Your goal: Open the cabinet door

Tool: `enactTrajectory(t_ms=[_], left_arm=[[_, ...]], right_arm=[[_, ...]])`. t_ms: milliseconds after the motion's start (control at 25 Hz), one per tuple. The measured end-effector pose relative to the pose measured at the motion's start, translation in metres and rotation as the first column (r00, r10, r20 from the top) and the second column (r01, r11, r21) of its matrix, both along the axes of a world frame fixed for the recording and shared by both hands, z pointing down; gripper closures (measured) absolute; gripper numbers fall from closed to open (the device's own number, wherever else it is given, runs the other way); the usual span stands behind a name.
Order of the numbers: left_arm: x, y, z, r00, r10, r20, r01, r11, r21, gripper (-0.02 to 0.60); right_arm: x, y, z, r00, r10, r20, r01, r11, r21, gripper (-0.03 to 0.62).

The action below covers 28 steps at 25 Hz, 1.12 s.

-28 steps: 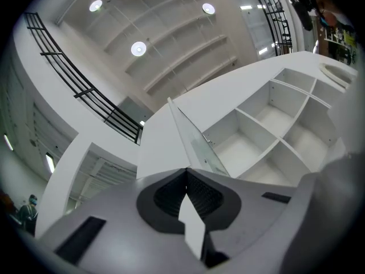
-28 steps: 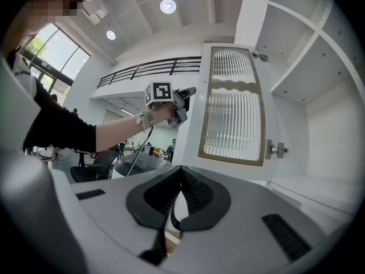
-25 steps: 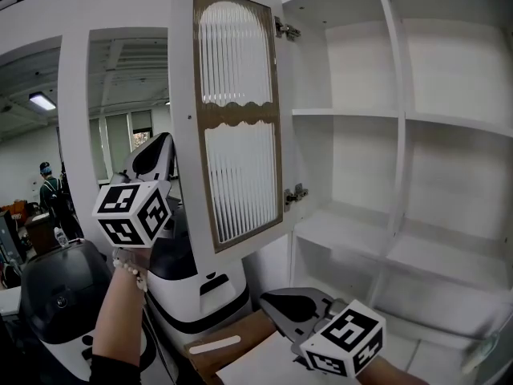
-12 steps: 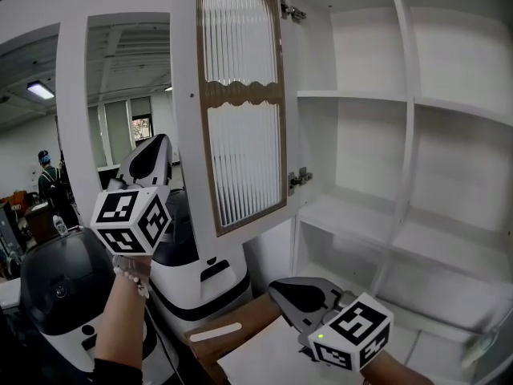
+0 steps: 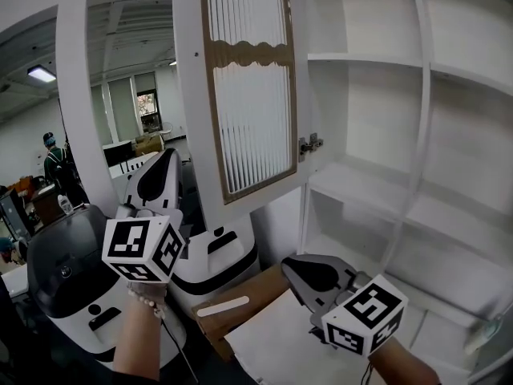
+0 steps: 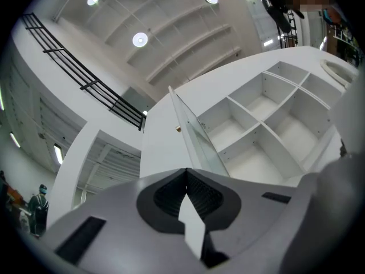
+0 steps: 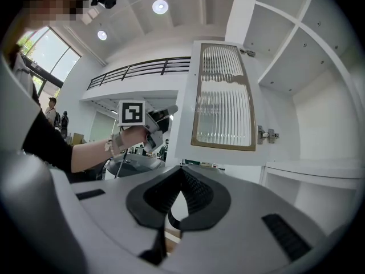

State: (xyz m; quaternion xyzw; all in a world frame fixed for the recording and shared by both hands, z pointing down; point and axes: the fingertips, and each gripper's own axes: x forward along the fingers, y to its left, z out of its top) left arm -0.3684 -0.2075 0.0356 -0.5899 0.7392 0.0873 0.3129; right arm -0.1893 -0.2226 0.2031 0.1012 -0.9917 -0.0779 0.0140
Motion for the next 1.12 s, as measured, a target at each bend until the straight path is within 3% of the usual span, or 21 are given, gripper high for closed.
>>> enactTrajectory(t_ms=[320,600,920,1120], left_arm=[[0.021,0.008,0.068,0.998,0.030,-0.052,-0.034,0.997,-0.072,0.583],[0.053,0.002,0.130,0.993,0.084,-0.084,-0.098,0.979,-0.176,0.583],[0.118,-0.002,0.179,0.971,0.214,-0.111,-0.235,0.942,-0.241,0.583],[0.161,-0.005,0.202,0.945,0.301,-0.129,-0.326,0.904,-0.276,0.583]], right_arm=[[0.012,-0.007,0.021,0.998,0.061,0.000,-0.061,0.998,-0.031,0.594],[0.033,-0.012,0.041,0.992,0.126,-0.004,-0.126,0.991,-0.052,0.594],[0.067,-0.009,0.065,0.972,0.236,-0.009,-0.236,0.970,-0.051,0.594],[0.095,-0.003,0.077,0.950,0.313,0.012,-0.313,0.950,0.023,0.595]])
